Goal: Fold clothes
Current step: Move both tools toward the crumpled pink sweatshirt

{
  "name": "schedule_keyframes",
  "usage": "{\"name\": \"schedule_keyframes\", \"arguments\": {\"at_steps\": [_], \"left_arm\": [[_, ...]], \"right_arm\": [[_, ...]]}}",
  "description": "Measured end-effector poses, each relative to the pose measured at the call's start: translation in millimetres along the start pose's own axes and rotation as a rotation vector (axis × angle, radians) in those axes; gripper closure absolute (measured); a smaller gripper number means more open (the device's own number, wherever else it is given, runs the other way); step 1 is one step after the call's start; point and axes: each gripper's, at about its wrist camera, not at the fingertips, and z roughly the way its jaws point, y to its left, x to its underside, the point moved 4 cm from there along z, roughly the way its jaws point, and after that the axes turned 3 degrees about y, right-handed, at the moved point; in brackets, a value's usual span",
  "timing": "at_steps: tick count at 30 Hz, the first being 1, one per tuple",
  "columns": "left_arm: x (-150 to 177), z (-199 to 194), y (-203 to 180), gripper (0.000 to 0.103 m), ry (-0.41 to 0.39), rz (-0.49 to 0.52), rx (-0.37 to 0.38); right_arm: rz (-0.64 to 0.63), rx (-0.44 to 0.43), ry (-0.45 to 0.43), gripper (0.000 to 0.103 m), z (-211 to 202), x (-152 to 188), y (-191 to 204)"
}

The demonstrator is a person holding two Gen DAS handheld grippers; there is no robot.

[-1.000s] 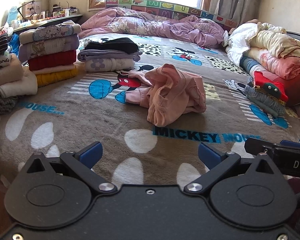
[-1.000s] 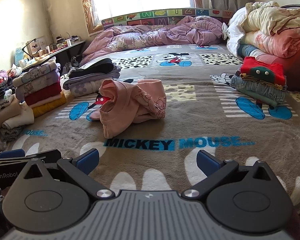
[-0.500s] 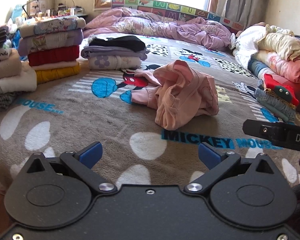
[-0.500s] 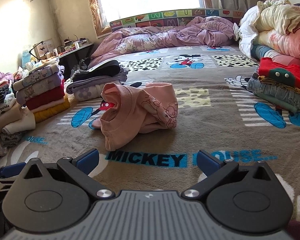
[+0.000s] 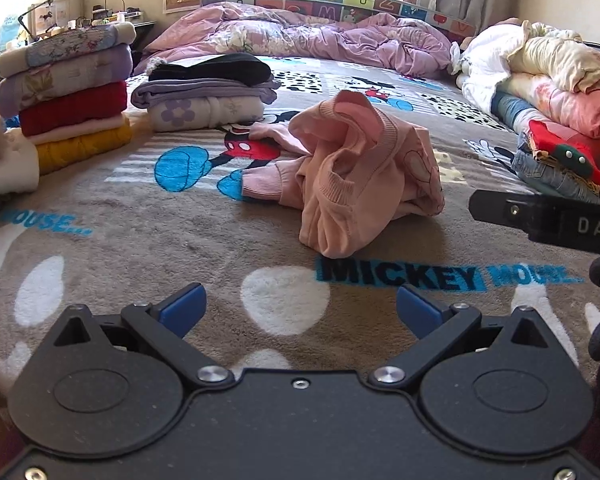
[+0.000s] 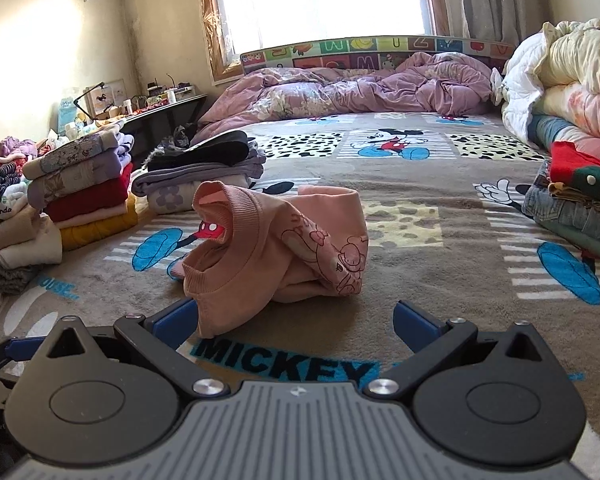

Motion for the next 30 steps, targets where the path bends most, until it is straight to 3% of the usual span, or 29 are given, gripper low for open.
{"name": "schedule_keyframes", "arguments": {"at_steps": [15, 22, 26, 30], "left_arm": [[-26, 41, -3, 0.001, -0.05, 0.0, -0.004], [-40, 60, -17, 0.002, -0.081, 0.019, 0.045], [-47, 74, -23, 0.011, -0.094, 0.029, 0.069], [-51, 85, -23, 0.019, -0.098, 0.02, 0.087]], "right_arm": [[0.061, -0.121, -0.042, 0.0, 49, 2, -34], [0.11, -0.182, -0.058, 0.0, 61, -4, -46], [0.132, -0.2, -0.044, 0.003, 71, -5, -52], [0.128, -0.229, -0.041, 0.015, 78, -8, -53]]}}
